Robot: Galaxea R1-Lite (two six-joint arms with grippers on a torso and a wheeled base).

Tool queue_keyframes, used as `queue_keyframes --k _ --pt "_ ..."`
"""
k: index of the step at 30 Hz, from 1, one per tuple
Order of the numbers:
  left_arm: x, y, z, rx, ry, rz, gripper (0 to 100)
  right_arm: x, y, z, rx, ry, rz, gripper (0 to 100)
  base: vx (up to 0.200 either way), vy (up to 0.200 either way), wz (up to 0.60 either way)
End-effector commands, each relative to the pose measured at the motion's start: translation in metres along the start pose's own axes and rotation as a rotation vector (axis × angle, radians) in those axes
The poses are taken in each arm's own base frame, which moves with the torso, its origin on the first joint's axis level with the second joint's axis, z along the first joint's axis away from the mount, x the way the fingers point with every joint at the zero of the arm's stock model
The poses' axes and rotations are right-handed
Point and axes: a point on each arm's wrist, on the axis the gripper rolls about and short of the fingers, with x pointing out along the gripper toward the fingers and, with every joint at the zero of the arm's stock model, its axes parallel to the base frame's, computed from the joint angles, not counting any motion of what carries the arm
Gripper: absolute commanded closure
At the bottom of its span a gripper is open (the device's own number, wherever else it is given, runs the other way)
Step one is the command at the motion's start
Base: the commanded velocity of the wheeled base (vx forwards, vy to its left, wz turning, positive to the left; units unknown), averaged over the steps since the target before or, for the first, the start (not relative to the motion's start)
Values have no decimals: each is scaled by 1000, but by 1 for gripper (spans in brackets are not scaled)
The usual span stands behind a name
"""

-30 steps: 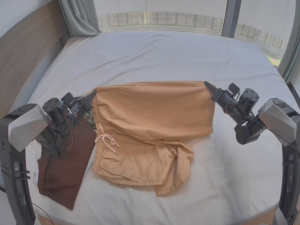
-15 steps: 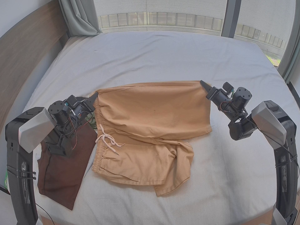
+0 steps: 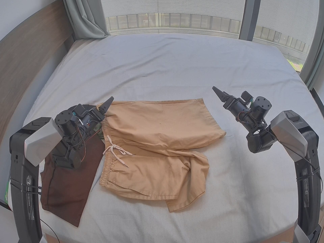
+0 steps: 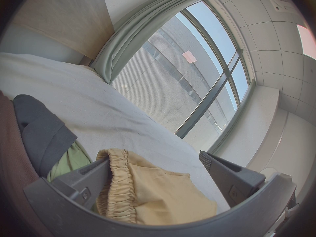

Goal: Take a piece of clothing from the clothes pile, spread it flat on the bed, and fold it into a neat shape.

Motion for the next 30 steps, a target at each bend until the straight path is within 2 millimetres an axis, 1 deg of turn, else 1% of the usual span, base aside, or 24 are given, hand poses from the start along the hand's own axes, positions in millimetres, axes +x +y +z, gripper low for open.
queue_keyframes --k 1,3,8,11,12,14,15,16,20,21,23,24,25,27,29,30 --pt "-8 2 -6 -16 27 28 0 -13 20 8 8 20 1 0 0 0 0" --pt "-14 0 -2 -15 35 40 0 -22 26 8 13 37 -4 0 0 0 0" --pt "-32 -18 10 -23 66 49 0 -39 44 2 24 60 13 0 0 0 0" --pt "-45 -31 16 -32 94 50 0 -49 51 -4 32 78 17 0 0 0 0" --pt "-48 -34 18 -33 99 46 0 -51 53 -4 35 83 15 0 0 0 0" --pt "-60 -43 23 -40 122 44 0 -59 61 -4 47 111 11 0 0 0 0" --pt "-61 -44 23 -41 124 44 0 -60 61 -4 47 112 10 0 0 0 0" --pt "-72 -53 28 -46 143 43 0 -67 68 -2 55 129 5 0 0 0 0" --pt "-97 -75 41 -46 176 16 0 -81 83 3 67 157 5 0 0 0 0" --pt "-108 -85 46 -44 195 -7 0 -86 92 6 70 167 13 0 0 0 0" --pt "-121 -97 51 -48 224 -48 0 -93 100 9 74 179 17 0 0 0 0" --pt "-123 -99 51 -48 230 -56 0 -95 102 9 75 182 19 0 0 0 0" --pt "-133 -109 56 -49 252 -96 0 -101 110 11 81 195 25 0 0 0 0" --pt "-142 -118 60 -48 272 -137 0 -109 119 11 89 220 39 0 0 0 0" --pt "-145 -122 62 -45 275 -153 0 -114 124 12 92 232 48 0 0 0 0" --pt "-146 -124 64 -39 275 -165 0 -121 129 12 90 252 54 0 0 0 0"
